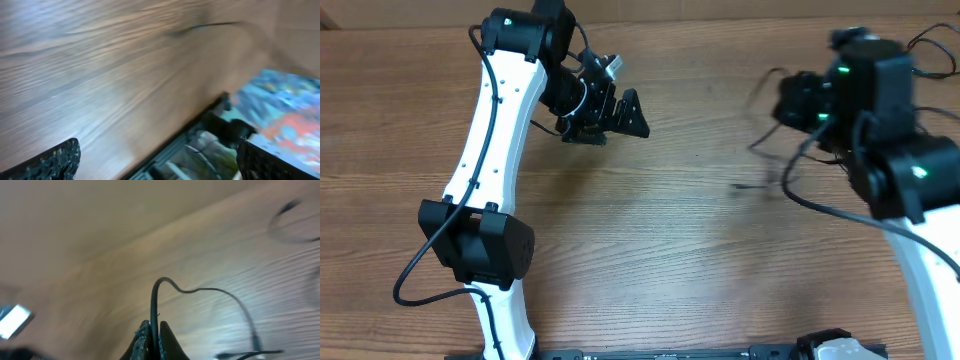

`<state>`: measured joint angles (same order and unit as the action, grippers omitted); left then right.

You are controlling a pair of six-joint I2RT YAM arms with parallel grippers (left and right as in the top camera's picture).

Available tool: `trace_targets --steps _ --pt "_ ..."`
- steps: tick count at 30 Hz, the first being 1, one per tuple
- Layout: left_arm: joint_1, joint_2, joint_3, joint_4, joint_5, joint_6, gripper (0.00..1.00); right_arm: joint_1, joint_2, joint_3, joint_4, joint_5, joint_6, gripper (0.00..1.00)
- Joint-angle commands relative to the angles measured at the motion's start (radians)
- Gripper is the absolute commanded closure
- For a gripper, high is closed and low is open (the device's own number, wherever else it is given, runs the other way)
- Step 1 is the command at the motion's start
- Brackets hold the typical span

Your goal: Untangle cables

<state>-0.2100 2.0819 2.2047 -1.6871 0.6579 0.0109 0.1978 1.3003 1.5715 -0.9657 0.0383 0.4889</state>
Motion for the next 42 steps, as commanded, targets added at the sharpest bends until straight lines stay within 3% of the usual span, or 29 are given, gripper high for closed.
trace_targets --steps 1,13,19,25,31,39,42 --pt "-0.003 -0.002 0.018 -0.002 -0.143 0.027 0.0 -0.058 -0.072 0.036 0.008 0.19 -0.034 0.96" --pt "-0.003 -0.002 0.018 0.081 -0.363 0.027 0.0 -0.279 -0.109 0.036 0.072 0.324 -0.034 0.96" --pt "-0.003 -0.002 0.018 0.081 -0.374 0.027 0.0 -0.407 -0.11 0.036 0.102 0.538 -0.033 0.96" --pt "-0.003 -0.002 0.018 0.081 -0.374 0.027 0.0 -0.61 -0.105 0.036 0.126 0.581 0.0 0.96" --pt "-0.002 -0.002 0.018 0.081 -0.374 0.027 0.0 -0.823 -0.066 0.036 0.132 0.582 0.121 0.96" --pt "-0.003 -0.002 0.018 0.081 -0.374 0.027 0.0 -0.924 0.072 0.036 0.089 0.695 0.115 0.96" --pt "-0.003 -0.002 0.018 0.081 -0.374 0.027 0.0 -0.943 0.138 0.036 0.103 0.736 0.042 0.96"
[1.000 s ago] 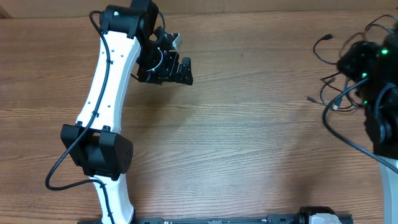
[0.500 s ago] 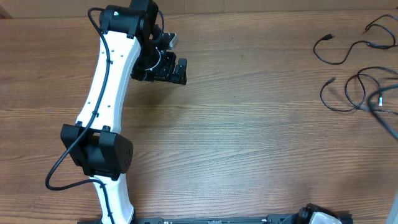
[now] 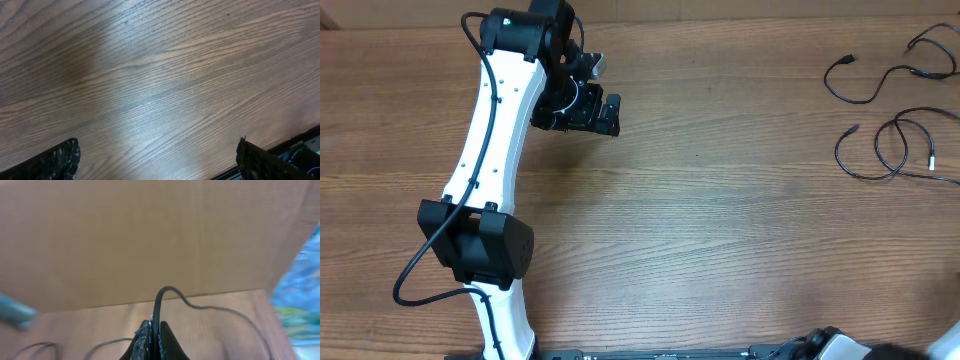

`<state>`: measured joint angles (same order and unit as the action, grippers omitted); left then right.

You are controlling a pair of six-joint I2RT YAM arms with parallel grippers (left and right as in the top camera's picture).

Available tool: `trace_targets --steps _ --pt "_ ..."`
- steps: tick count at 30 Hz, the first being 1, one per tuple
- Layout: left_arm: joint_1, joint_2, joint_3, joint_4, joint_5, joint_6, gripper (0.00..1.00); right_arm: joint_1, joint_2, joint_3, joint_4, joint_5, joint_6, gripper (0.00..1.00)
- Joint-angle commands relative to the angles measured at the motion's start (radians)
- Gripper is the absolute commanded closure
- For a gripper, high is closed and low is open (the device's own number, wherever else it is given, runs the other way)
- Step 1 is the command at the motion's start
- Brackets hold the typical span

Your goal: Untangle cables

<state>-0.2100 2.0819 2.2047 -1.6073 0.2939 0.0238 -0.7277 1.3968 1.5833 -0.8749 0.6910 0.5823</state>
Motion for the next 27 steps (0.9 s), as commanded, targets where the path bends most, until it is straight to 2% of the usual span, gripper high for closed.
trace_targets --steps 1,4,10,27 --pt "-0.002 -0.002 0.018 0.002 -0.01 0.014 0.0 -0.023 0.063 0.024 0.022 0.083 -0.092 0.96" --pt "-0.002 -0.002 0.018 0.001 -0.01 0.014 0.0 -0.039 0.12 0.024 0.046 0.088 -0.195 0.96" --pt "-0.003 -0.002 0.018 0.001 -0.01 0.014 0.0 -0.08 0.164 0.024 0.123 0.129 -0.198 0.96" --pt "-0.008 -0.002 0.018 0.001 -0.01 0.014 0.0 -0.105 0.168 -0.037 0.102 -0.085 -0.187 0.96"
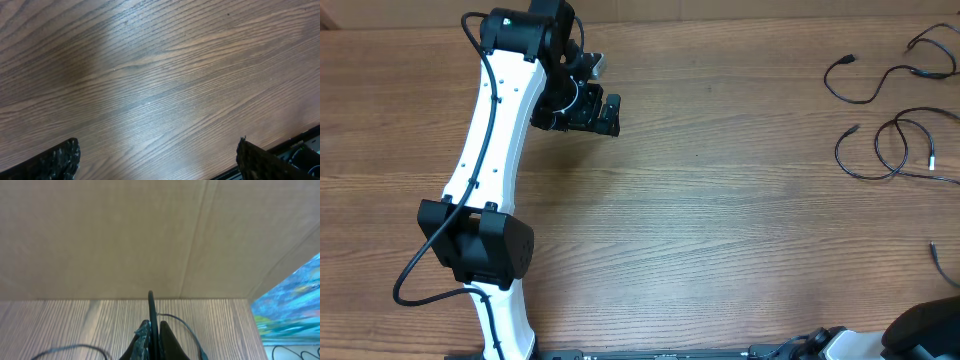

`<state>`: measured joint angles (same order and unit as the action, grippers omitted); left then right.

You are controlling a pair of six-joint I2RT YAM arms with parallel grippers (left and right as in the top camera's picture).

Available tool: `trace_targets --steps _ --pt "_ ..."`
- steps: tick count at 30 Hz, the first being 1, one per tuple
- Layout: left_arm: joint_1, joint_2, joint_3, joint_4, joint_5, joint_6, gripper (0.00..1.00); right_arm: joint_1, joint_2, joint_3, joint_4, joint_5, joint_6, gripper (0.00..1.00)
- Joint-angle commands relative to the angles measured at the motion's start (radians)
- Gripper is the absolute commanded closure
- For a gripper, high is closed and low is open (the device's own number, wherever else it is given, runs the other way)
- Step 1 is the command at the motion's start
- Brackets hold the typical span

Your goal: Untangle cables

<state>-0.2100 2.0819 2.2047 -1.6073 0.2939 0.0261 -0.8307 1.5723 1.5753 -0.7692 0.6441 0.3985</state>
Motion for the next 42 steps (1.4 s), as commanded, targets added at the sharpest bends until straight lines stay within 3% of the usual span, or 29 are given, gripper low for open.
trace_targets --steps 1,11,17,22,28,38,42 --pt "-0.008 -0.002 0.018 0.001 -0.01 0.012 0.0 -0.002 -0.007 -0.043 -0.003 -0.05 -0.003 0.96" --pt "-0.007 -0.002 0.018 0.002 -0.013 0.012 0.0 -0.001 -0.006 -0.198 -0.002 -0.32 -0.003 0.96" --pt "-0.006 -0.002 0.018 0.002 -0.013 0.012 0.0 -0.001 -0.006 -0.263 -0.014 -0.342 -0.002 0.96" --pt "-0.006 -0.002 0.018 0.002 -0.013 0.012 0.0 0.0 -0.006 -0.309 -0.022 -0.353 0.164 0.96" --pt "-0.006 -0.002 0.018 0.002 -0.013 0.012 0.0 0.0 -0.005 -0.387 -0.015 -0.467 0.163 0.96" --pt "-0.006 -0.002 0.018 0.002 -0.013 0.012 0.0 0.019 -0.005 -0.543 0.104 -0.692 0.163 0.96" --pt "-0.006 -0.002 0.018 0.002 -0.013 0.012 0.0 0.074 -0.005 -0.591 0.144 -0.698 0.163 0.96"
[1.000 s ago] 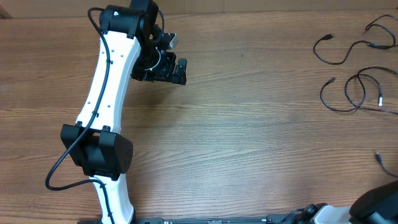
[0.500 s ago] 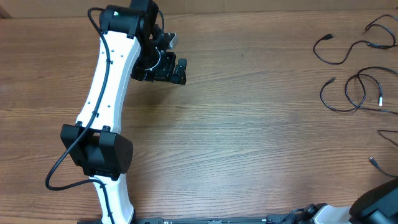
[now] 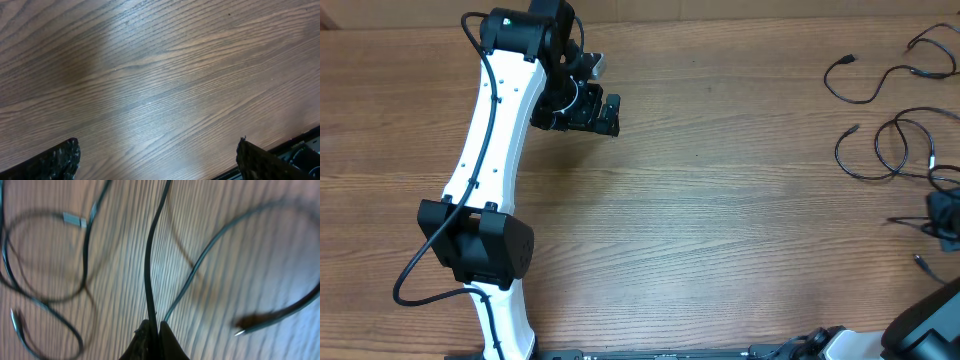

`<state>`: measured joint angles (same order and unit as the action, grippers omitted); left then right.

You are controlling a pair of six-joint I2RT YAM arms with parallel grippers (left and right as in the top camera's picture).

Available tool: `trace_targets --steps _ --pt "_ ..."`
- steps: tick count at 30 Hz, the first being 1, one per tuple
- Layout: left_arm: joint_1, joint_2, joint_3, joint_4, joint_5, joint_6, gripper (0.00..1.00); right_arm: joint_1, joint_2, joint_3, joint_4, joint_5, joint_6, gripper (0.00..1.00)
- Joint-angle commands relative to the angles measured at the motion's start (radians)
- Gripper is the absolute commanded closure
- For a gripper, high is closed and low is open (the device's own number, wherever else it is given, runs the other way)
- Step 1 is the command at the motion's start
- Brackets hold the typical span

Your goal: Untangle cables

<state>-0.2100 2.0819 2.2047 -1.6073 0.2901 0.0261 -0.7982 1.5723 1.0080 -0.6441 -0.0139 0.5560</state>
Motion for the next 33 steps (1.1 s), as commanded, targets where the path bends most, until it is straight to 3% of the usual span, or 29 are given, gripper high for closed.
trace_targets --steps 1,7,12,19,24,25,30,33 --pt "-0.006 -0.002 0.018 0.002 -0.01 0.012 0.0 0.048 -0.005 -0.024 0.018 -0.04 0.005 0.96" --pt "-0.006 -0.002 0.018 0.002 -0.01 0.012 0.0 0.064 -0.005 -0.024 0.012 -0.042 0.006 0.83" --pt "-0.006 -0.002 0.018 0.002 -0.01 0.012 0.01 0.064 -0.005 -0.024 0.004 -0.042 0.005 0.44" --pt "-0.006 -0.002 0.018 0.002 -0.01 0.012 0.0 0.064 -0.005 0.003 0.003 -0.1 0.005 0.26" --pt "-0.006 -0.002 0.018 0.002 -0.01 0.012 0.0 0.064 -0.006 0.042 0.005 -0.285 0.005 0.31" --pt "-0.006 -0.002 0.018 0.002 -0.01 0.012 0.0 0.066 -0.006 0.044 0.008 -0.319 0.005 0.38" --pt "-0.006 -0.002 0.018 0.002 -0.01 0.012 0.0 0.086 -0.006 0.044 -0.008 -0.357 -0.014 0.94" --pt "-0.006 -0.002 0.018 0.002 -0.01 0.012 0.01 0.092 -0.006 0.044 -0.047 -0.317 -0.014 0.96"
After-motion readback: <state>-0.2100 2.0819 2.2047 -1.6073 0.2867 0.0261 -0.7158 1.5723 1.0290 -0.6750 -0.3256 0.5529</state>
